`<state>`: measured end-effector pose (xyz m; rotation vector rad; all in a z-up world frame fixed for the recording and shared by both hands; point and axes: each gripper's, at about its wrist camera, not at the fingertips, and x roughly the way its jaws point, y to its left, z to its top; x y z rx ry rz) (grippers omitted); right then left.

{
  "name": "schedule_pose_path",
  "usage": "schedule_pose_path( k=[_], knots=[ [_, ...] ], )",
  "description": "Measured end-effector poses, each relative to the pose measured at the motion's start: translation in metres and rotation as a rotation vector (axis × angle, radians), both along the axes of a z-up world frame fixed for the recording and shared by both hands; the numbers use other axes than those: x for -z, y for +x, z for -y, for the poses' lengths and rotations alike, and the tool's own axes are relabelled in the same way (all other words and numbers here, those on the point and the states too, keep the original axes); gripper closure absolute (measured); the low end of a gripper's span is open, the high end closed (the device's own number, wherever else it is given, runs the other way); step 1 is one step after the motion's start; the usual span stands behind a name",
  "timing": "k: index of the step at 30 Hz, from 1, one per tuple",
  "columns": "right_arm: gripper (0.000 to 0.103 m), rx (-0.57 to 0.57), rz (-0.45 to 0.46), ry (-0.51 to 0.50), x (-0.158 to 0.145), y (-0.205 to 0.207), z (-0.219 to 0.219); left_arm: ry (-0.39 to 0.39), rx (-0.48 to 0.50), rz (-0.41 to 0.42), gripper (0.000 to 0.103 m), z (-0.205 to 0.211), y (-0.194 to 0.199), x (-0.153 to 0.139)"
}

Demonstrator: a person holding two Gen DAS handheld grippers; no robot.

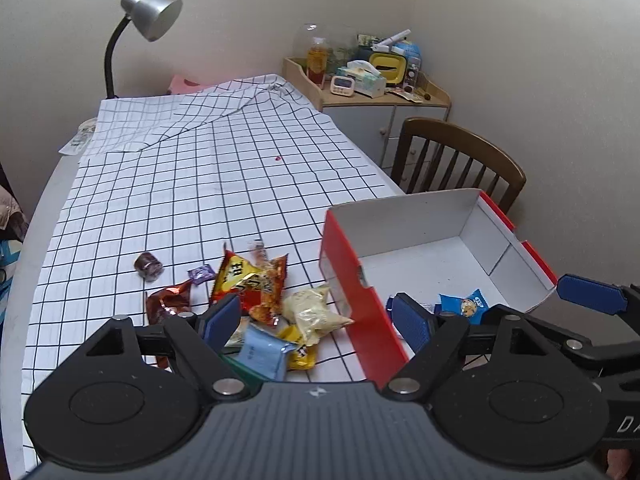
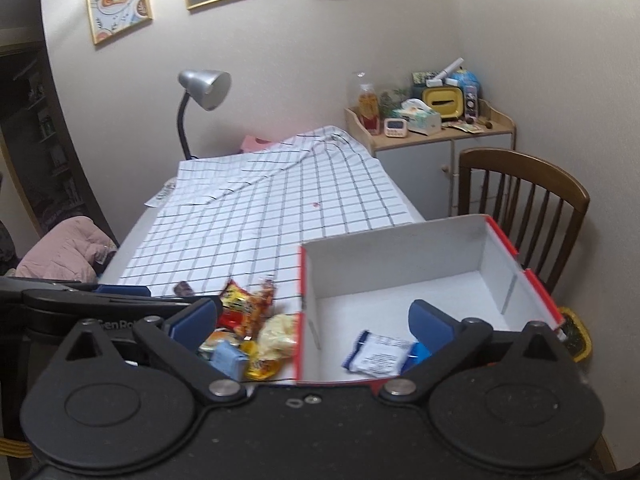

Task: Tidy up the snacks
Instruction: 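Move both tools back over the snack pile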

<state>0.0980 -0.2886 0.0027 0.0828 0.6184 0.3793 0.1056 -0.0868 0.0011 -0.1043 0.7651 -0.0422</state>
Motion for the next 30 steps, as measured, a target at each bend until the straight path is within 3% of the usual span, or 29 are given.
schedule_pose_path(
  k=[8,13,17,30],
  knots=[
    [0.000,-0.013,-0.010,0.016,0.005,-0.014,-0.038,-0.040,-0.021,0.012,0.018,-0.053,-0.016,0.003],
    [0.000,-0.016,-0.037,0.021,0.014,-0.023,-0.060,-0.060,-0.050,0.030,0.003,-0.087,-0.022,0.006],
    [0.000,-0.030,-0.053,0.009,0.025,-0.029,-0.078,-0.077,-0.086,0.031,0.003,-0.114,-0.024,0.014],
    [0.001,-0.040,-0.104,-0.064,0.071,-0.023,-0.126,-0.052,-0.139,-0.087,0.003,-0.162,0.003,0.066]
  ],
)
